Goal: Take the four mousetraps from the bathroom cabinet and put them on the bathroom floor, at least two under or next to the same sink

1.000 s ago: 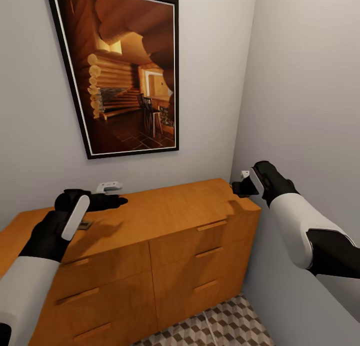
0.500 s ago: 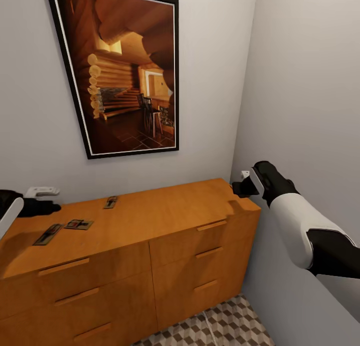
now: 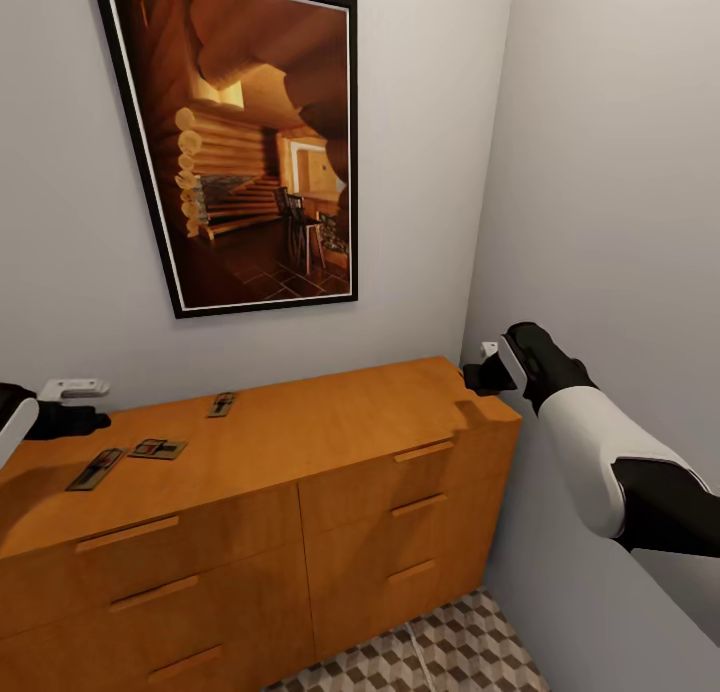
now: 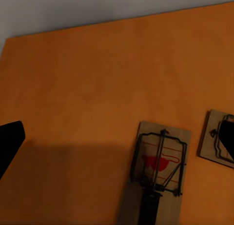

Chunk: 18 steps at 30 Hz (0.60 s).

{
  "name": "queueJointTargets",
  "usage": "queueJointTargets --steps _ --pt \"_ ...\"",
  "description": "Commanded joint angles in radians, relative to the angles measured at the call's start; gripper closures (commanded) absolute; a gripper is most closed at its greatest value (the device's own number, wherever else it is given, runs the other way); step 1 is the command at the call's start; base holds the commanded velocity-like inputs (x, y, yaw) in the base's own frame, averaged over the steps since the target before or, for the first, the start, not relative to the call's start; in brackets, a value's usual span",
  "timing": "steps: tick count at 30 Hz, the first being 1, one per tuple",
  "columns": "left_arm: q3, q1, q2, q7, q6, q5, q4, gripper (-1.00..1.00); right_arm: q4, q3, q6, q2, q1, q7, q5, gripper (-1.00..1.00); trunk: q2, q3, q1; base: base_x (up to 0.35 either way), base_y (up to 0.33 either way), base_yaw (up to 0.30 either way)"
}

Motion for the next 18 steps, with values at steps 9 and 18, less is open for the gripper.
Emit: queueJointTargets --steps 9,18 --pt "-0.007 -0.001 -0.007 0.005 0.003 0.01 0.003 -1.0 -0.001 -0.005 0.004 0.002 -0.001 0.008 0.009 1.0 -0.001 -0.001 0.0 0.0 0.0 0.0" --pt "-0.012 -0.001 -0.032 0.004 0.004 0.013 0.021 -1.0 0.001 -0.005 0.003 0.002 -0.001 0.007 0.009 1.0 -0.001 -0.001 0.0 0.0 0.0 0.0"
